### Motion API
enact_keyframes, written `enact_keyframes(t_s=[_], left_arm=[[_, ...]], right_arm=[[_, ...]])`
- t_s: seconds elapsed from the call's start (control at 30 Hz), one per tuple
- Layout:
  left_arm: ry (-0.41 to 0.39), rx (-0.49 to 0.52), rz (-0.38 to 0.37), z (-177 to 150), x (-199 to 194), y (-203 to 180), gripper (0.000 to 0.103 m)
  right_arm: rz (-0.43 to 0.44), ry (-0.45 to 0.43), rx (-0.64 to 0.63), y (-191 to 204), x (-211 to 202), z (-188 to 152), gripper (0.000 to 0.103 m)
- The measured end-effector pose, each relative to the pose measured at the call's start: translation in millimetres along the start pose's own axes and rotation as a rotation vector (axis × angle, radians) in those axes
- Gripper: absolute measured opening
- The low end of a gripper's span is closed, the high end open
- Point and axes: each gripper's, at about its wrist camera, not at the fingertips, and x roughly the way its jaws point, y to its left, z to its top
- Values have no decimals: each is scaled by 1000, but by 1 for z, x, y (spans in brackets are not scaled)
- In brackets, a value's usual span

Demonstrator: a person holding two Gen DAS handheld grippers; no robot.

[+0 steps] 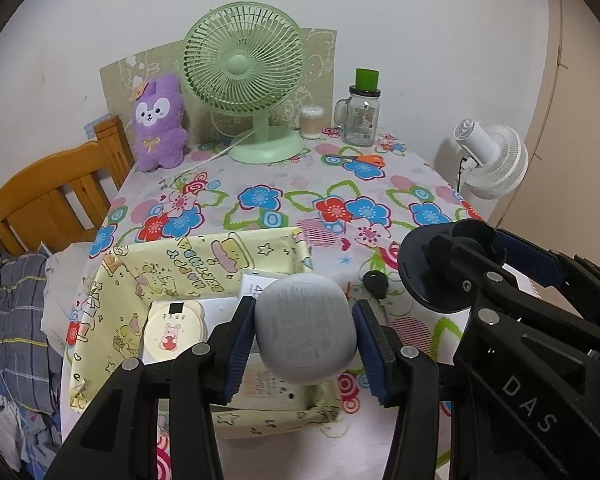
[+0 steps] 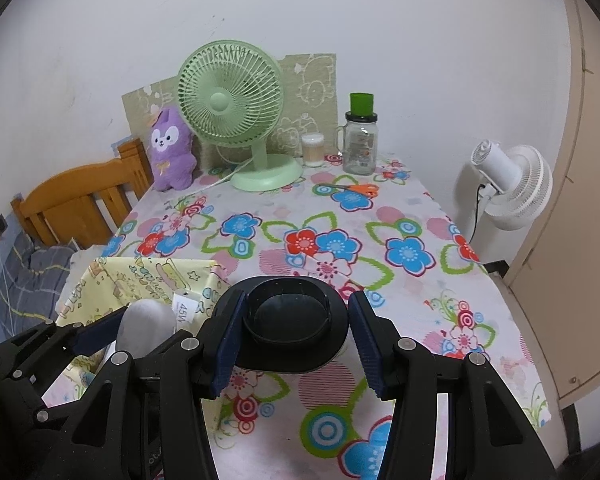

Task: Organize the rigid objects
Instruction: 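Lower the puck and black cap into the box and open both tools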

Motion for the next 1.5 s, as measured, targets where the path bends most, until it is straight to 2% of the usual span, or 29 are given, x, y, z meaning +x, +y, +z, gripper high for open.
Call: enact_keyframes(t_s=[1.1, 1.37, 1.5], left_arm=[[115, -55, 84, -15, 46, 89, 51], [144, -85, 87, -18, 55, 106, 51], [149, -85, 62, -17, 54, 106, 53]], right_arm=[[118, 94, -87, 96, 68, 8, 55], [141, 126, -121, 116, 86, 9, 55], [160, 160, -128, 121, 98, 11, 55]])
